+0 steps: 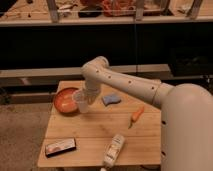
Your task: Place the ceramic cup in the ceramic bowl
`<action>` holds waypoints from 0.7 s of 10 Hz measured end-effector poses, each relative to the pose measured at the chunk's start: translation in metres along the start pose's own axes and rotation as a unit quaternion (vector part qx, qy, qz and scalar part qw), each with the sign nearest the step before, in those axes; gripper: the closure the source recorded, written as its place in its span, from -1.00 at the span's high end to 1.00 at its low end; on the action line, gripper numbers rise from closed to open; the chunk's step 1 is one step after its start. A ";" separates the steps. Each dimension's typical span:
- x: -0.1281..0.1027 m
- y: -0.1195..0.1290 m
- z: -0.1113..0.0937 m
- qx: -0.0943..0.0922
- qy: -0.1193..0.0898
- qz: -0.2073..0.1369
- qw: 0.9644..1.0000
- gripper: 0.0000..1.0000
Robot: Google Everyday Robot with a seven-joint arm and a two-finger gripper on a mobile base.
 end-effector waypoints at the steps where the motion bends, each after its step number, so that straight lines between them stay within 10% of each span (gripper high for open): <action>1: 0.002 -0.001 0.000 0.000 0.000 -0.001 1.000 -1.00; 7: 0.010 -0.037 0.003 -0.005 -0.002 -0.026 1.000 -1.00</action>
